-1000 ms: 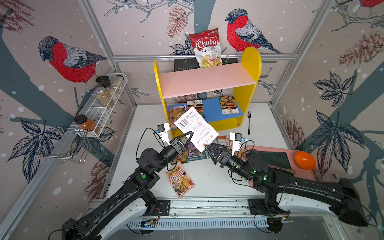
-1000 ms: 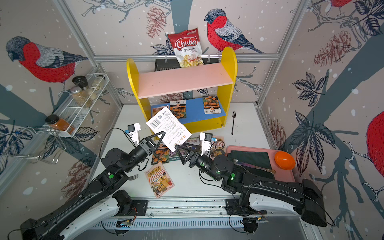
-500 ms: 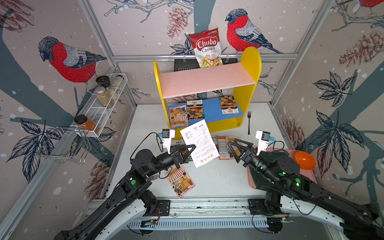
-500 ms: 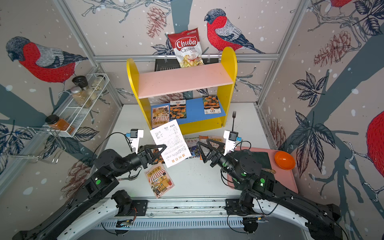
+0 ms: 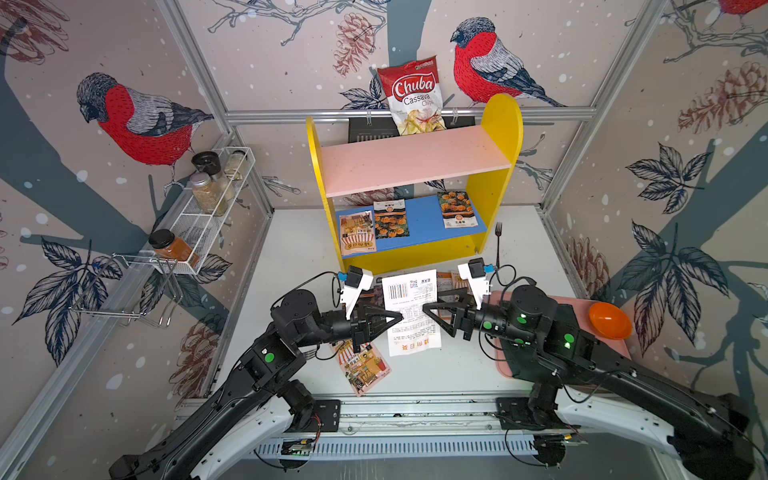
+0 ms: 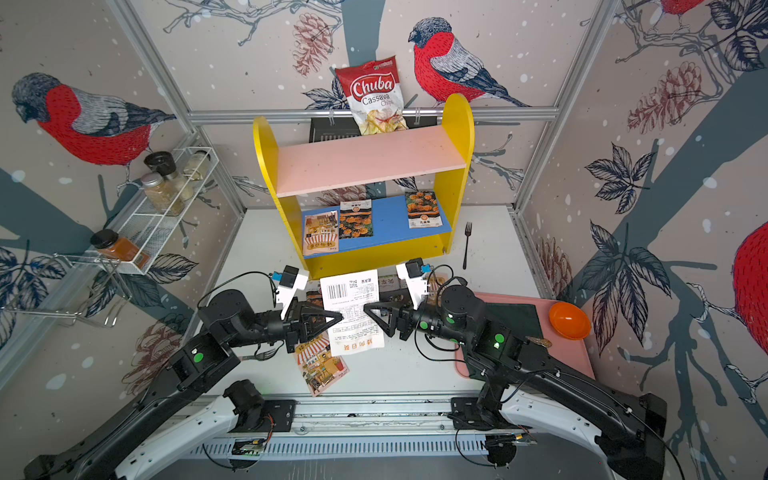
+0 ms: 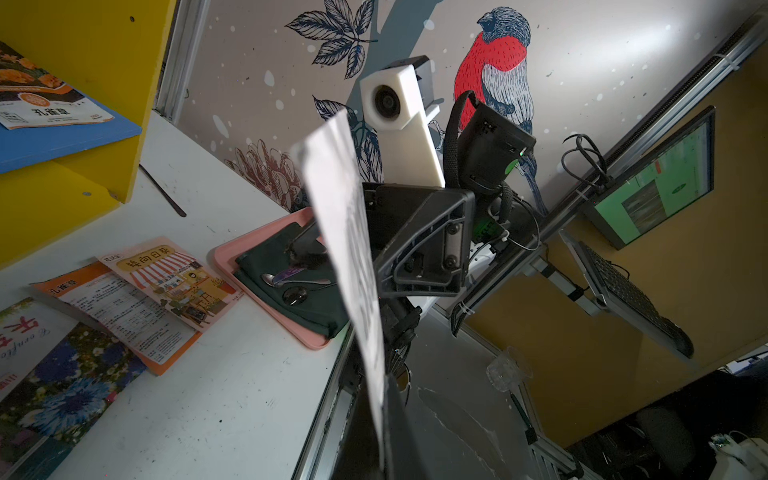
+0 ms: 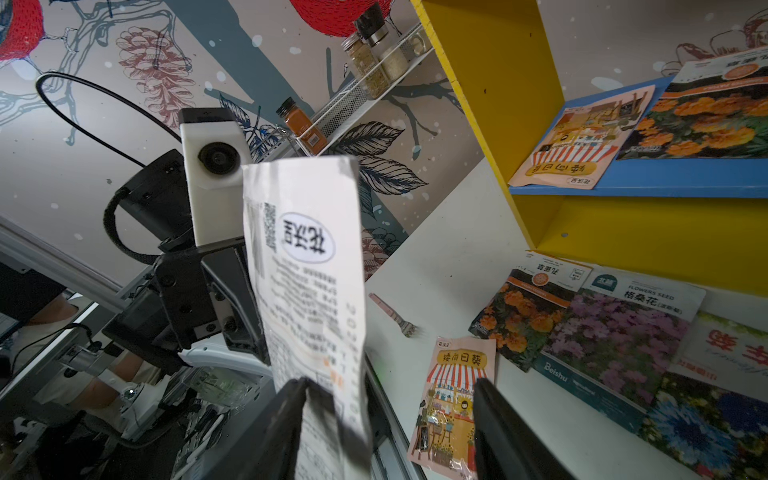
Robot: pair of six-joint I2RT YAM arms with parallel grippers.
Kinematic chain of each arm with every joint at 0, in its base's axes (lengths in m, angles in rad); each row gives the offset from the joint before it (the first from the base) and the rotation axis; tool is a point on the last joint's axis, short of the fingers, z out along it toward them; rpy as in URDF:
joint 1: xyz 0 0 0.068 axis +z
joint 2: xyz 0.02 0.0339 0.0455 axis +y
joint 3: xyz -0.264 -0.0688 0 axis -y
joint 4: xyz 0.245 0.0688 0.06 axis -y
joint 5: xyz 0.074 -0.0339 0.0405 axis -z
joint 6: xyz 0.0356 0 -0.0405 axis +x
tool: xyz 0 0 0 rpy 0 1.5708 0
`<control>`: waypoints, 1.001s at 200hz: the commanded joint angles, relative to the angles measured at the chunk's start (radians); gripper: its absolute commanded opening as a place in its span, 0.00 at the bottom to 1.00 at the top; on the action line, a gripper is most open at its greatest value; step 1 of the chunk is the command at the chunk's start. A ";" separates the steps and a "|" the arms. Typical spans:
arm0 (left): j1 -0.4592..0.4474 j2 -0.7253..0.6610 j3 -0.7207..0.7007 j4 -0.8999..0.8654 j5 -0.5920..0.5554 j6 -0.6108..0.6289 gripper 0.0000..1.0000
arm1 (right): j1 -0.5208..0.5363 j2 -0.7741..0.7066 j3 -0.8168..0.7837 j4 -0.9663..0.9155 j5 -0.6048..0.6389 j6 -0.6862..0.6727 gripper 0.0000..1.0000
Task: Take the seed bag off the shelf
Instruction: Pick up the seed packet from the shelf.
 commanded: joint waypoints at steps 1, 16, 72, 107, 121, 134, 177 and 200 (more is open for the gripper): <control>0.003 -0.002 -0.002 0.012 0.008 0.032 0.00 | -0.006 -0.004 -0.005 0.056 -0.074 -0.008 0.55; 0.003 0.001 -0.003 0.004 -0.017 0.031 0.00 | -0.010 -0.013 -0.009 0.064 -0.085 -0.001 0.49; 0.003 0.016 -0.007 0.005 -0.078 0.026 0.00 | -0.016 -0.022 -0.013 0.066 -0.114 0.002 0.30; 0.003 0.009 -0.005 -0.005 -0.105 0.026 0.00 | -0.019 -0.025 -0.016 0.060 -0.104 -0.001 0.17; 0.003 0.008 -0.005 -0.010 -0.115 0.026 0.00 | -0.019 -0.023 -0.019 0.059 -0.099 0.000 0.11; 0.003 0.010 -0.003 -0.015 -0.119 0.028 0.00 | -0.021 -0.022 -0.020 0.060 -0.097 -0.001 0.08; 0.003 0.016 0.005 -0.042 -0.178 0.034 0.00 | -0.024 -0.020 -0.018 0.061 -0.079 0.006 0.00; 0.003 0.016 0.024 -0.084 -0.252 0.043 0.27 | -0.035 -0.023 -0.021 0.057 -0.050 0.017 0.00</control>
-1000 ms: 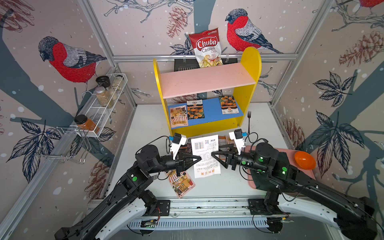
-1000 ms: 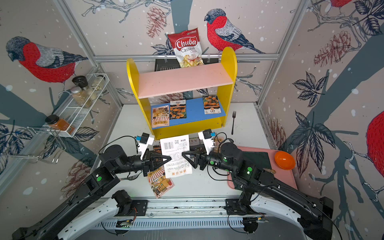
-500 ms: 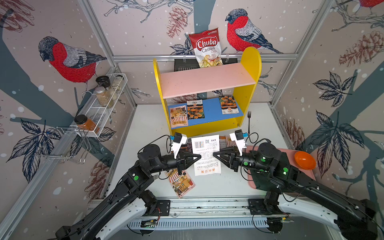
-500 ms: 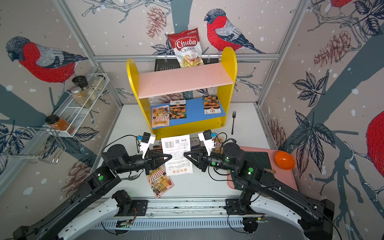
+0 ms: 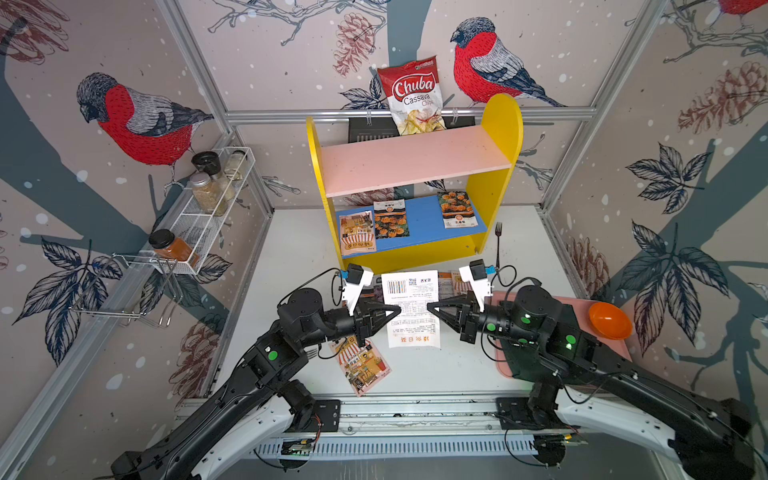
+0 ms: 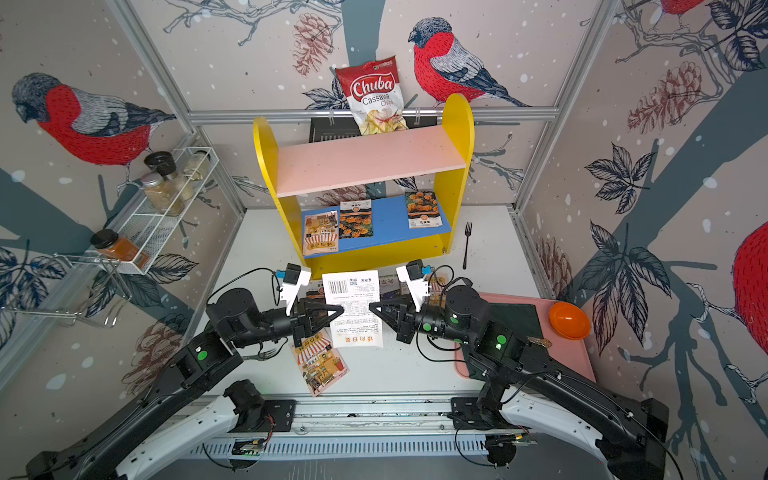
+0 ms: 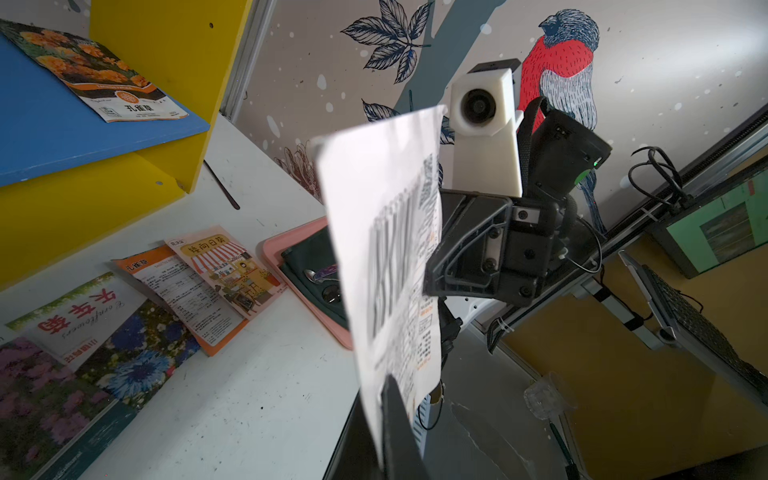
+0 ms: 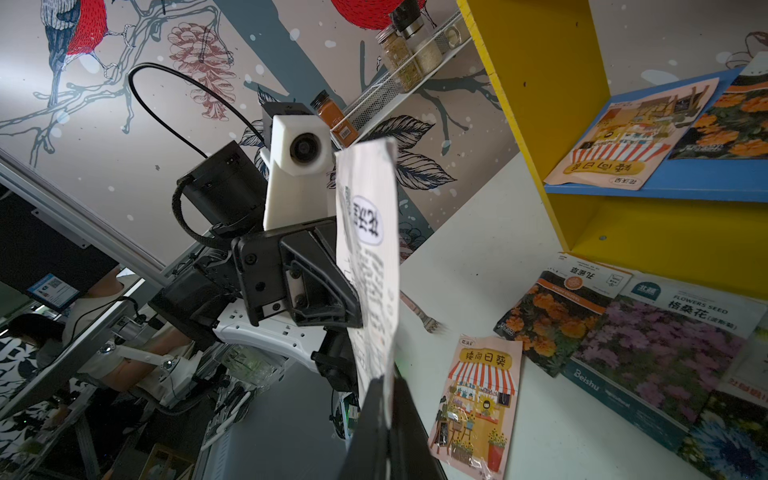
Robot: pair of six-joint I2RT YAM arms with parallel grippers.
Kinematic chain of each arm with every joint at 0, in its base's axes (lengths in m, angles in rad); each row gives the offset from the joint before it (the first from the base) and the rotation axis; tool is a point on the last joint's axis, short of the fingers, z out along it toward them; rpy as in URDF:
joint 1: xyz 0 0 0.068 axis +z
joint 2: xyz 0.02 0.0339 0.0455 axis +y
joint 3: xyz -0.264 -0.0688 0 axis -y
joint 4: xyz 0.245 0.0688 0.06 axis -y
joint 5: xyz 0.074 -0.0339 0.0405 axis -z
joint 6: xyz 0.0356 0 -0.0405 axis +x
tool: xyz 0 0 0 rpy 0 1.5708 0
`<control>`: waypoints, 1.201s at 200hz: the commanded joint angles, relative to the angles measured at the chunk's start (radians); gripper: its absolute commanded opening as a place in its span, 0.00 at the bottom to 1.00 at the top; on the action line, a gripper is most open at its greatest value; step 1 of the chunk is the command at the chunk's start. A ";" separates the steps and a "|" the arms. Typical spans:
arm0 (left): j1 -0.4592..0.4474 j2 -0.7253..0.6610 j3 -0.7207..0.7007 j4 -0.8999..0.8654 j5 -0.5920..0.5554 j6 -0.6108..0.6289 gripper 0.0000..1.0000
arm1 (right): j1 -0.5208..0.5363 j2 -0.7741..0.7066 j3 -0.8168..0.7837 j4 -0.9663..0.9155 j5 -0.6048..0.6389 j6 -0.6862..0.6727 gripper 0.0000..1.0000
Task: Take the seed bag off the shelf
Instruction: Pick up the seed packet from the shelf, then place the seed packet at the center of the board.
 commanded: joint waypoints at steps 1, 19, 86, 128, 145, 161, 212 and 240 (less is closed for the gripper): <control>0.003 -0.003 0.024 -0.035 -0.103 0.023 0.28 | -0.011 -0.004 -0.003 0.025 0.040 0.016 0.00; 0.002 -0.002 0.046 -0.077 -0.159 0.030 0.69 | -0.032 -0.011 -0.011 0.037 0.056 0.039 0.00; 0.004 -0.050 0.098 -0.209 -0.325 0.047 0.98 | -0.153 0.011 -0.040 0.022 0.023 0.107 0.00; 0.003 -0.085 0.169 -0.332 -0.432 0.071 0.98 | -0.200 0.124 -0.031 -0.011 -0.066 0.125 0.00; 0.003 -0.095 0.183 -0.364 -0.472 0.071 0.98 | -0.199 0.181 -0.027 -0.022 -0.096 0.125 0.00; 0.003 -0.107 0.186 -0.374 -0.494 0.073 0.98 | -0.198 0.232 -0.030 -0.024 -0.128 0.135 0.00; 0.003 -0.121 0.177 -0.376 -0.519 0.065 0.98 | -0.122 0.354 -0.129 0.107 -0.119 0.231 0.00; 0.003 -0.128 0.163 -0.364 -0.523 0.060 0.98 | -0.072 0.412 -0.192 0.219 -0.087 0.298 0.00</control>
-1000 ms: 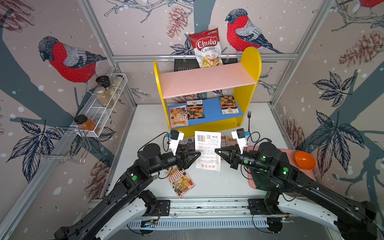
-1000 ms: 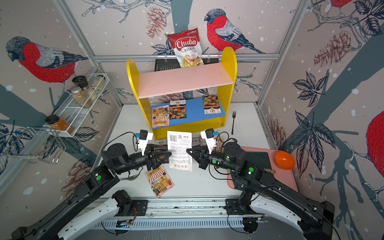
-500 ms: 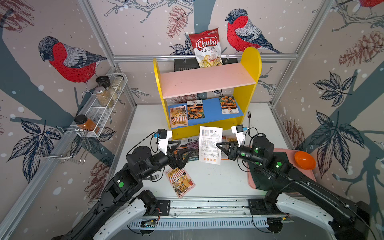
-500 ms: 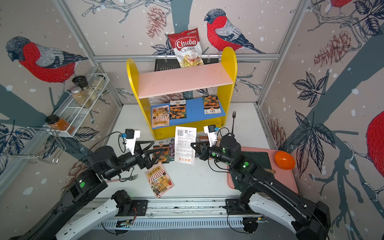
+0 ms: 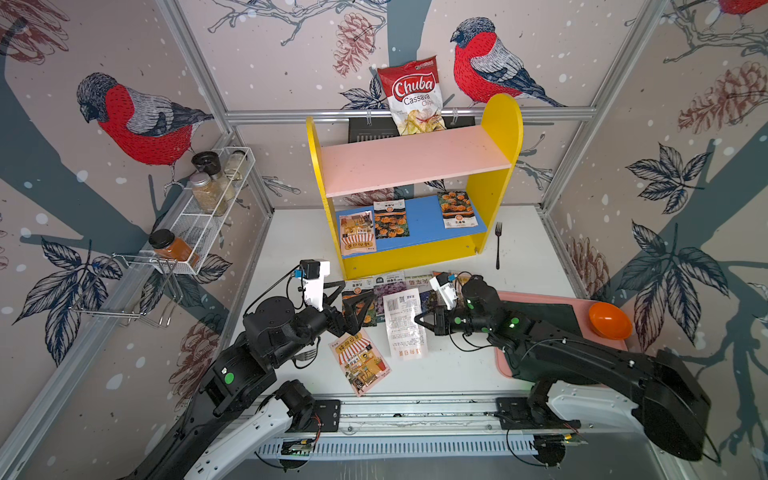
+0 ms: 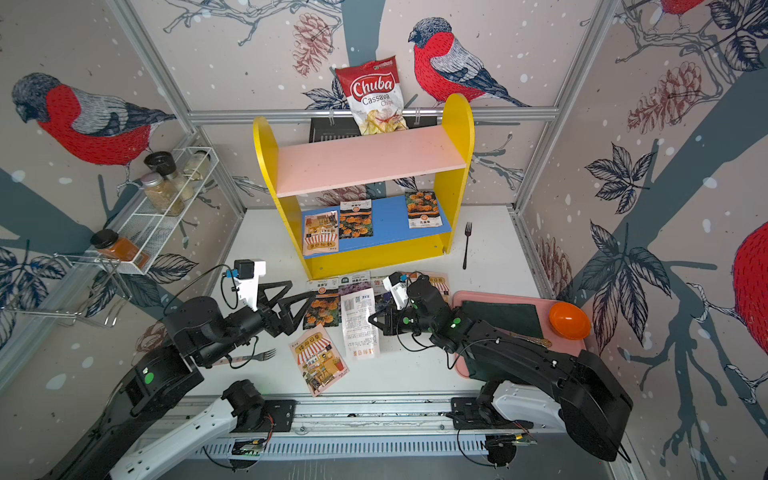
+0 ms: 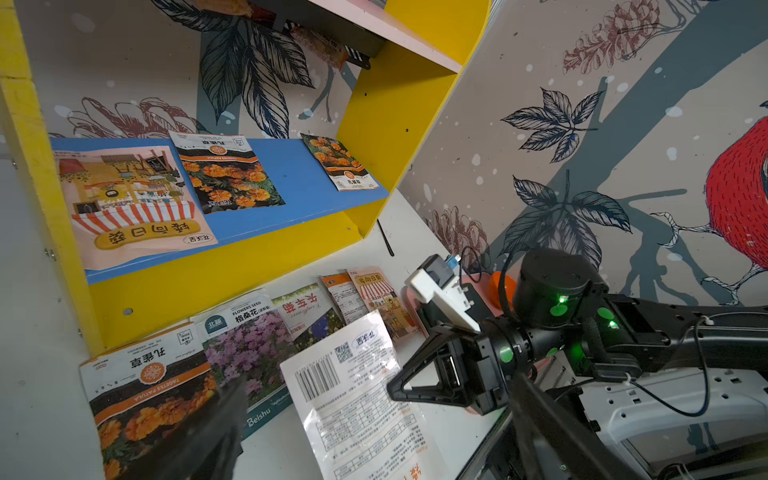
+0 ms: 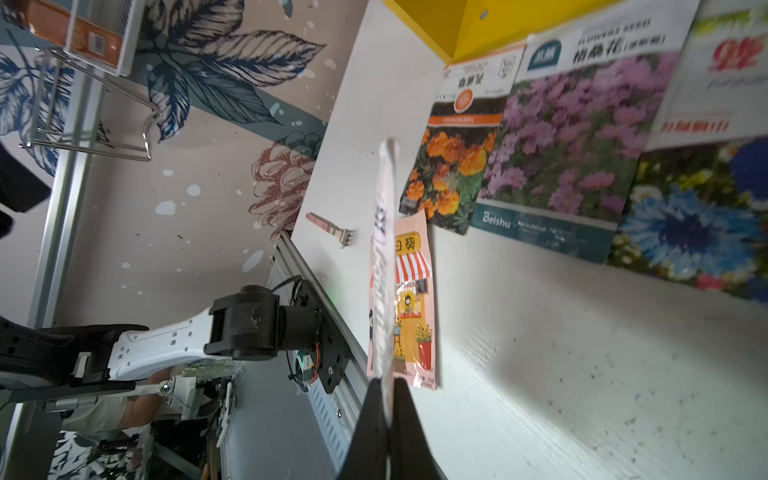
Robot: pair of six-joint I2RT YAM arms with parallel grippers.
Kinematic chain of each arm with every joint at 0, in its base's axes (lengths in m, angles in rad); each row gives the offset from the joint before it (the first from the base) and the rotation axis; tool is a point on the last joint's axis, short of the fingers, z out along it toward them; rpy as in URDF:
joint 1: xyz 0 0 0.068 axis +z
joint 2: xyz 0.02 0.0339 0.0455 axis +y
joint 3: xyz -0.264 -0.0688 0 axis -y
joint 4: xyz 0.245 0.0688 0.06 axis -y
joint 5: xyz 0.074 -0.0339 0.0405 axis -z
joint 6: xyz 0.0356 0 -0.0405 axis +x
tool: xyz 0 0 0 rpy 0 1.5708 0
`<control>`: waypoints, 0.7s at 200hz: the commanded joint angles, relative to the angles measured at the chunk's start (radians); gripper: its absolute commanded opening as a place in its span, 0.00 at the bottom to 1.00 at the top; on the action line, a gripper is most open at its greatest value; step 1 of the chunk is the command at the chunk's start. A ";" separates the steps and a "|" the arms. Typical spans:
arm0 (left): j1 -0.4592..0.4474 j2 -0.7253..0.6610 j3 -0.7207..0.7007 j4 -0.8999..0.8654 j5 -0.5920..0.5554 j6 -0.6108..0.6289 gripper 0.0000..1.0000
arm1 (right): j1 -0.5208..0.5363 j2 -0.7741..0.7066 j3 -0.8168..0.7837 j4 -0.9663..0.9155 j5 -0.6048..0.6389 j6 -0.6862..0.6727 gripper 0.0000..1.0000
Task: Take the seed bag off the shelf
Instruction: Place the seed packet at the center of the board.
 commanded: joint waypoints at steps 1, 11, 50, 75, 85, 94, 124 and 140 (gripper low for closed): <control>0.003 -0.005 -0.010 0.007 -0.019 0.007 0.98 | 0.031 0.035 -0.036 0.148 0.023 0.077 0.00; 0.003 -0.007 -0.016 0.011 -0.018 0.005 0.98 | 0.045 0.058 -0.056 0.187 0.036 0.100 0.00; 0.003 -0.019 -0.038 0.021 -0.017 -0.006 0.98 | 0.077 0.148 -0.114 0.323 0.080 0.191 0.00; 0.003 -0.030 -0.051 0.027 -0.018 -0.008 0.98 | 0.092 0.193 -0.131 0.382 0.104 0.226 0.00; 0.003 -0.031 -0.056 0.030 -0.017 -0.009 0.98 | 0.097 0.217 -0.129 0.392 0.114 0.237 0.00; 0.002 -0.032 -0.058 0.032 -0.016 -0.012 0.98 | 0.100 0.238 -0.129 0.412 0.115 0.245 0.00; 0.003 -0.031 -0.064 0.038 -0.015 -0.015 0.98 | 0.106 0.307 -0.115 0.448 0.112 0.258 0.00; 0.003 -0.032 -0.067 0.038 -0.015 -0.013 0.98 | 0.107 0.341 -0.104 0.457 0.104 0.260 0.00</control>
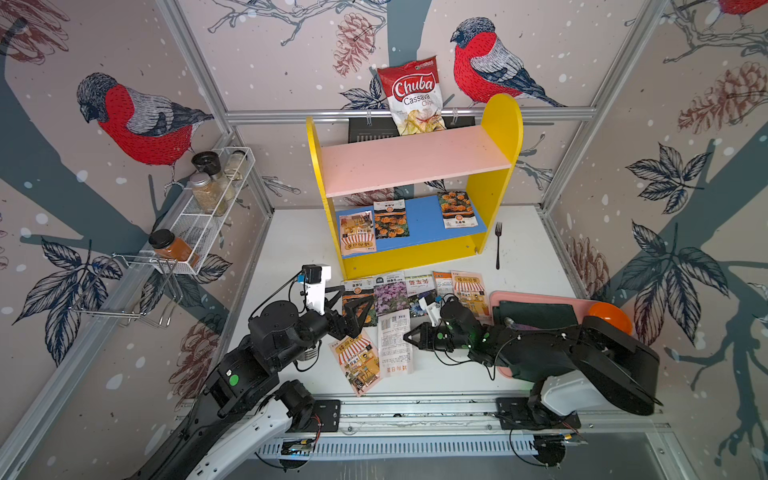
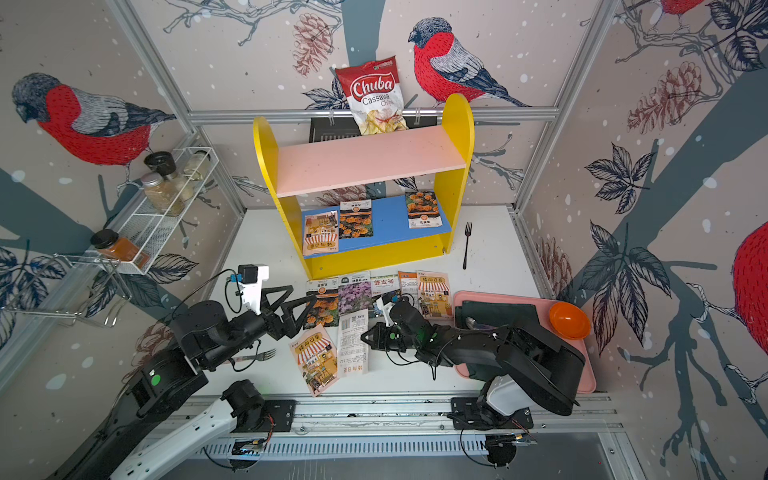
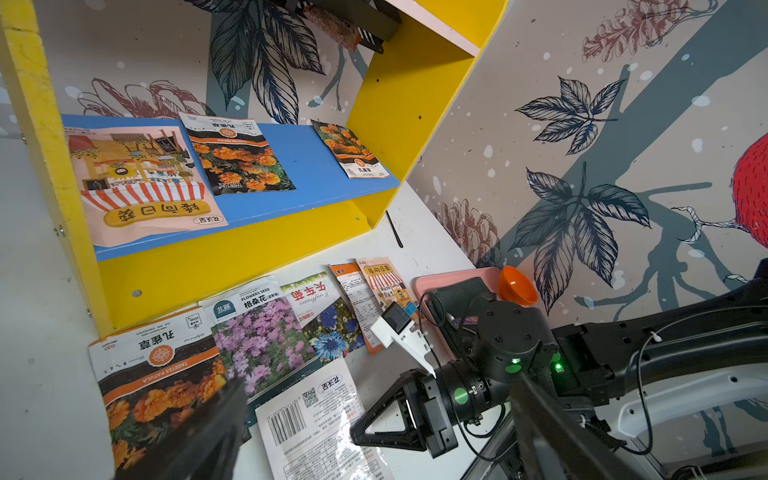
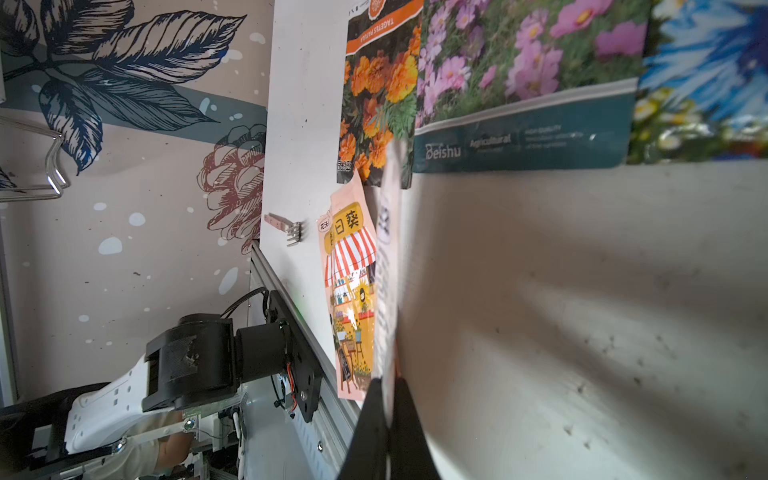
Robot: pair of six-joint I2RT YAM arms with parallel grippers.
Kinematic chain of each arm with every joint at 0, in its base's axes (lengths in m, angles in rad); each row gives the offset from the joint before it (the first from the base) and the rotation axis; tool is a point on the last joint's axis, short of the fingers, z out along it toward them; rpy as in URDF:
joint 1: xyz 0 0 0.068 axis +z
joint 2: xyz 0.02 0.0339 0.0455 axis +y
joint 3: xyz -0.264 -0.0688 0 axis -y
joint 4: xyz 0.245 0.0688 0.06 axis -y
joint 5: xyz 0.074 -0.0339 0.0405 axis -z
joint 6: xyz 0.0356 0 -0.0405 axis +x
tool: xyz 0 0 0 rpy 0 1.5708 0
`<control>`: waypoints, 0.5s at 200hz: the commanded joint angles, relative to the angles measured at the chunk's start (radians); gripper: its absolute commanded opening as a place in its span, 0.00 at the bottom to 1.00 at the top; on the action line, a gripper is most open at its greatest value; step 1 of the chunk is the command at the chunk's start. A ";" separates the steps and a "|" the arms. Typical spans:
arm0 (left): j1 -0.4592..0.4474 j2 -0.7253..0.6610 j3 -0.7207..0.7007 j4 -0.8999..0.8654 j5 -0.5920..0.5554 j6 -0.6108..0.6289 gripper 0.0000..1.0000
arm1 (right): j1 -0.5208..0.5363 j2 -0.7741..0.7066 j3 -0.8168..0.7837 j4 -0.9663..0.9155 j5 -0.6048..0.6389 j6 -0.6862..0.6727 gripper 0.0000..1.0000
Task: Take the seed bag off the shelf
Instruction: Place the seed packet at the center of the board.
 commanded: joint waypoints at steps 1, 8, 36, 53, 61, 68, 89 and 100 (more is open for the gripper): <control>0.003 -0.002 -0.005 0.030 0.002 -0.004 0.98 | 0.004 0.040 0.017 0.069 0.004 0.014 0.00; 0.003 -0.002 -0.006 0.028 0.001 -0.004 0.98 | 0.004 0.054 0.021 0.069 0.000 0.012 0.00; 0.003 -0.004 -0.008 0.028 0.000 -0.003 0.98 | 0.006 0.091 0.037 0.058 -0.004 0.007 0.00; 0.003 -0.006 -0.010 0.029 -0.004 0.000 0.98 | 0.005 0.105 0.050 0.022 -0.006 -0.011 0.00; 0.003 -0.006 -0.011 0.029 -0.004 0.002 0.98 | 0.004 0.111 0.059 -0.002 -0.007 -0.023 0.00; 0.003 -0.006 -0.011 0.028 -0.004 0.003 0.98 | 0.004 0.116 0.069 -0.026 -0.008 -0.037 0.00; 0.003 -0.003 -0.013 0.028 -0.004 0.003 0.98 | 0.003 0.135 0.108 -0.117 0.002 -0.084 0.00; 0.003 -0.004 -0.013 0.029 -0.004 0.003 0.98 | 0.002 0.141 0.129 -0.163 0.012 -0.105 0.01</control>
